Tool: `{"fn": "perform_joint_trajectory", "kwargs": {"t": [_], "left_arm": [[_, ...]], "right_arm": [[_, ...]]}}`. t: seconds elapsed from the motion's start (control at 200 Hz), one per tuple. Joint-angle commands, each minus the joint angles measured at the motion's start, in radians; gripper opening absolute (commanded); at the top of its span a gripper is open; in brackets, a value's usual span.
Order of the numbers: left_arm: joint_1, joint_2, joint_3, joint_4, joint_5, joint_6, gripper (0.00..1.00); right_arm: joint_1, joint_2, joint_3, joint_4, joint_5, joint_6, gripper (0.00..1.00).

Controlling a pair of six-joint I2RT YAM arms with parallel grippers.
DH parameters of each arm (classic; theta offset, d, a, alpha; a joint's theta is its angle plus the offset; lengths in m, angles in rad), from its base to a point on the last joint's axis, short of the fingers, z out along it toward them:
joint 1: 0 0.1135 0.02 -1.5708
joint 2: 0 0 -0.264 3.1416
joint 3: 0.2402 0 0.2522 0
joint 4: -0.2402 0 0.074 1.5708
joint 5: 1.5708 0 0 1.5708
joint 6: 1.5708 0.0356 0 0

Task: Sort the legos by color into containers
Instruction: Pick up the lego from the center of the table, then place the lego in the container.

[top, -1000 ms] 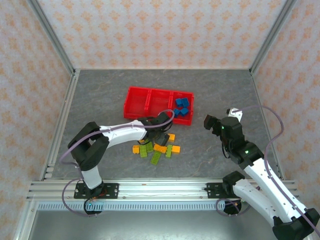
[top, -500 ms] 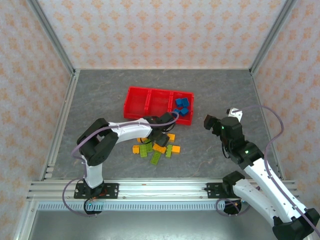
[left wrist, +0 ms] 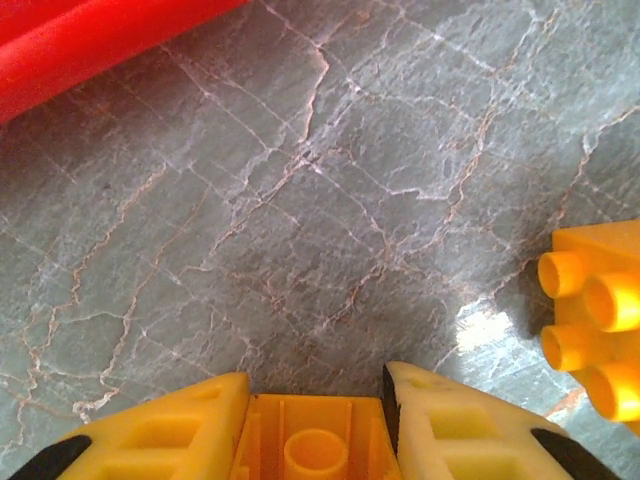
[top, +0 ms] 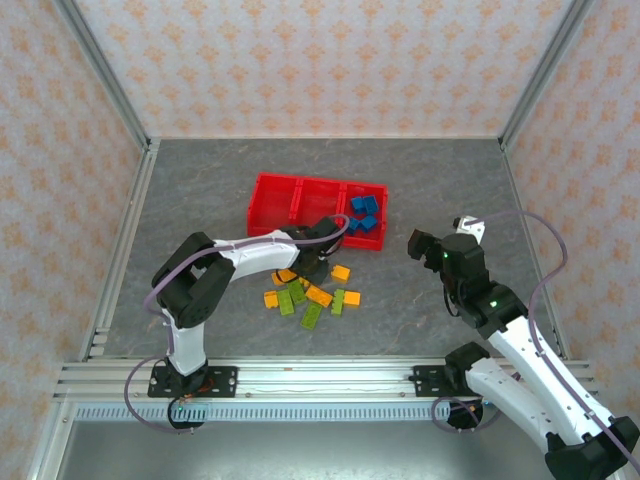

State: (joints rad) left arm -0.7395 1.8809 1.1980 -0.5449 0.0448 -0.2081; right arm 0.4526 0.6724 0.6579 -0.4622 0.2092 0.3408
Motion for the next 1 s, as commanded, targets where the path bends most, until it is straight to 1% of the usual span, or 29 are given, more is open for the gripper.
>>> {"fn": "perform_joint_trajectory", "kwargs": {"t": [0.0,0.185,0.325,0.395,0.526,0.726,0.991], "left_arm": [[0.028,-0.001,-0.006,-0.021,-0.054,-0.033,0.30],[0.042,-0.063,-0.016,-0.003,-0.110,-0.095,0.23],[0.048,-0.143,-0.009,0.019,-0.169,-0.139,0.21],[0.051,-0.182,0.000,0.035,-0.226,-0.156,0.20],[0.072,-0.212,0.048,0.065,-0.280,-0.173,0.20],[0.104,-0.186,0.158,0.177,-0.304,-0.191,0.21],[0.136,-0.025,0.313,0.293,-0.302,-0.185,0.24]], "right_arm": [[-0.002,0.000,-0.012,0.011,0.014,0.013,1.00],[-0.001,-0.001,-0.013,0.011,0.014,0.013,1.00],[-0.001,-0.001,-0.013,0.011,0.014,0.012,1.00],[0.000,-0.001,-0.013,0.011,0.014,0.013,1.00],[-0.001,0.003,-0.012,0.013,0.011,0.011,1.00],[-0.002,0.002,-0.011,0.013,0.009,0.010,1.00],[-0.001,-0.002,-0.011,0.011,0.008,0.009,1.00]]}}
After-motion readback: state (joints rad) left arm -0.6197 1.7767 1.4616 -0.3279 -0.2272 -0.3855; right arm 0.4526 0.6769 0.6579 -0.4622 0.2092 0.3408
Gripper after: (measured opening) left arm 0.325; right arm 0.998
